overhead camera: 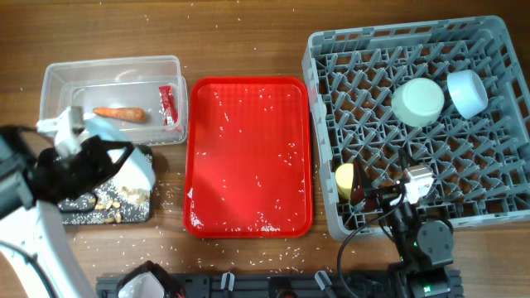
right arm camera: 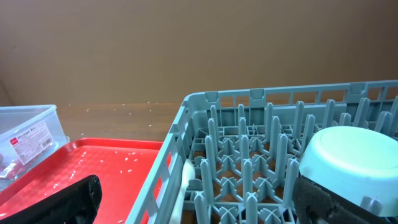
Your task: Sort waste into correct bins and load items into the dishwasher rack
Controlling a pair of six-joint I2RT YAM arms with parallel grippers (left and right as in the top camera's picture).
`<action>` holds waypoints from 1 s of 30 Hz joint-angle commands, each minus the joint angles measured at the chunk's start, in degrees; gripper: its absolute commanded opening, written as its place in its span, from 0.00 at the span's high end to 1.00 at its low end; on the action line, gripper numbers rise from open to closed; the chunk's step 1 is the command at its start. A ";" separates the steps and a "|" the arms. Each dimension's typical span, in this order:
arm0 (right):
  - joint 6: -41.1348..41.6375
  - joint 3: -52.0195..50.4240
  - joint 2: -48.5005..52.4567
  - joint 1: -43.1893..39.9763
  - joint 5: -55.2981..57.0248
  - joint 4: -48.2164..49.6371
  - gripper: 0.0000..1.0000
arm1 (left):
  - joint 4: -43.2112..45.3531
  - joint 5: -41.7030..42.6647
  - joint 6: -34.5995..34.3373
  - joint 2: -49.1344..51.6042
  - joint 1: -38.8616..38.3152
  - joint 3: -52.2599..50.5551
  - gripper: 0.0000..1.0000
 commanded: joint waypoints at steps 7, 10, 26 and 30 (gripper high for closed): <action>0.81 -0.04 -0.31 -0.24 -0.70 0.20 0.00 | -6.43 13.00 15.76 -6.38 12.11 -0.26 0.96; 0.81 -0.04 -0.31 -0.24 -0.70 0.20 0.00 | -6.73 18.01 22.36 -6.38 16.87 -3.80 0.96; 0.81 -0.04 -0.31 -0.24 -0.70 0.22 0.00 | 0.94 43.47 27.43 -8.37 5.77 -13.18 0.96; 0.81 -0.04 -0.31 -0.24 -0.70 0.20 0.00 | 18.84 43.47 17.42 -4.37 -7.52 -13.16 0.96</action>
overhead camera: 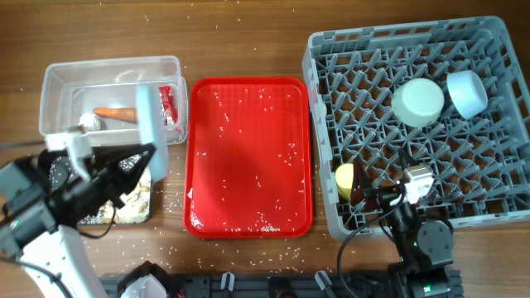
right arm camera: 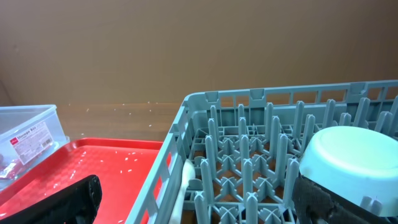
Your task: Sort waste into correct bins and load items into the dishwasher rack
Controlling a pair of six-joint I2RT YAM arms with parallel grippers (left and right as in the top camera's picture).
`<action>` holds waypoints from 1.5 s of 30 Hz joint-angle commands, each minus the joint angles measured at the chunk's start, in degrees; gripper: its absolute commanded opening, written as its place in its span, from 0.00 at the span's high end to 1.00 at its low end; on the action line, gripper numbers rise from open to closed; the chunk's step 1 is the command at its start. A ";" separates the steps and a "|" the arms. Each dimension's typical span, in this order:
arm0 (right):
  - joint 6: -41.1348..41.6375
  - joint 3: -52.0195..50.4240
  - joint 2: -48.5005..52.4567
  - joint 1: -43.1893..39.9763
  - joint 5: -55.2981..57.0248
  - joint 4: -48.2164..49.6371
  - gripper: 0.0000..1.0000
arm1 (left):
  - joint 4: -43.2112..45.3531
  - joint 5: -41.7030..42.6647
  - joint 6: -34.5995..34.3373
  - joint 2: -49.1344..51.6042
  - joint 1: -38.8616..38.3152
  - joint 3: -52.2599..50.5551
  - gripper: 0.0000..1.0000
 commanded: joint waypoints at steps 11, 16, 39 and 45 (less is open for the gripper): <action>0.83 -0.04 -0.31 -0.24 -0.70 0.24 0.00 | 104.15 -45.33 -89.68 29.73 -53.75 0.31 0.96; 0.81 -0.04 -0.31 -0.24 -0.70 0.22 0.00 | 121.68 -61.79 -109.26 41.92 -63.19 0.31 0.96; 0.81 -0.04 -0.31 -0.24 -0.70 0.22 0.00 | 77.44 -66.12 -84.72 29.88 -60.33 0.48 0.40; 0.81 -0.04 -0.31 -0.24 -0.70 0.22 0.00 | 43.34 -77.26 -60.28 1.84 -54.88 1.92 0.00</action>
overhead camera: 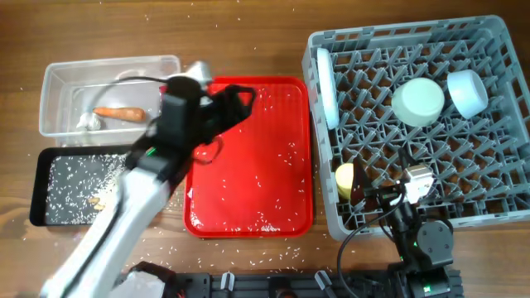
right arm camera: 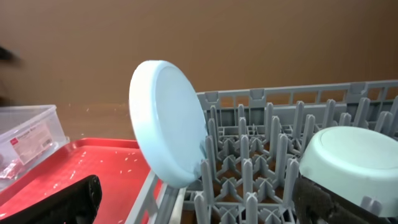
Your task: Sort waste into correct bins and load items into the dishwasher rack
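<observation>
A pale blue plate stands on edge in the leftmost slots of the grey dishwasher rack. My left gripper is over the red tray's far left corner, blurred, its jaws apart and empty, well away from the plate. A white bowl and a blue bowl lie upside down in the rack. My right gripper rests at the rack's near left corner, open, with nothing between its fingers.
A clear bin at the far left holds a carrot. A black tray in front of it holds rice and scraps. A yellow item sits in the rack's near left. Rice grains speckle the red tray and the table.
The plate has left my left gripper and now stands in the rack's left edge. My left arm has moved from the black tray to the red tray's far left corner. The right arm is unmoved.
My left gripper first held the plate tilted over the black tray, with scraps under it. Then it held the plate on edge between the black tray and the clear bin. Now the plate stands in the rack and the left gripper is empty.
</observation>
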Controlling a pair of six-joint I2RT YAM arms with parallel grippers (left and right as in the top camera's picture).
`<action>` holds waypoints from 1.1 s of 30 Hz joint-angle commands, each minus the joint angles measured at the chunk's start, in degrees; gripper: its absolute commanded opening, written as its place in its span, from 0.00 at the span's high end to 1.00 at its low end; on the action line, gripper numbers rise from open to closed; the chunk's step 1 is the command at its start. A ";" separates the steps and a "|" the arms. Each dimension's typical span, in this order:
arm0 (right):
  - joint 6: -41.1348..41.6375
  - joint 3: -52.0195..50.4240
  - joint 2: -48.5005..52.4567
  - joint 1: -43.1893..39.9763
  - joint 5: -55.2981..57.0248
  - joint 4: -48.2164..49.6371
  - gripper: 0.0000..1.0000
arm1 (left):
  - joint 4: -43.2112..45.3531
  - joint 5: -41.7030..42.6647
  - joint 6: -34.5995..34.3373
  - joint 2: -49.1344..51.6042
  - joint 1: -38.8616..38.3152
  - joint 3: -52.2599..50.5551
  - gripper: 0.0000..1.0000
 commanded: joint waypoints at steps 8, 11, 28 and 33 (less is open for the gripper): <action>0.79 -0.02 -0.37 -0.24 -0.72 0.13 0.00 | -26.91 -18.99 29.68 -37.90 0.68 0.90 0.00; 0.76 -0.02 -0.37 -0.24 -0.72 0.13 0.00 | -33.77 -25.70 29.68 -38.82 0.68 0.44 0.00; 0.79 -0.02 -0.37 -0.24 -0.72 0.11 0.00 | -0.17 -11.65 29.66 -71.38 17.88 -48.04 0.00; 0.81 -0.02 -0.37 -0.24 -0.72 0.11 0.00 | 2.34 -12.66 29.64 -71.38 17.88 -49.09 0.00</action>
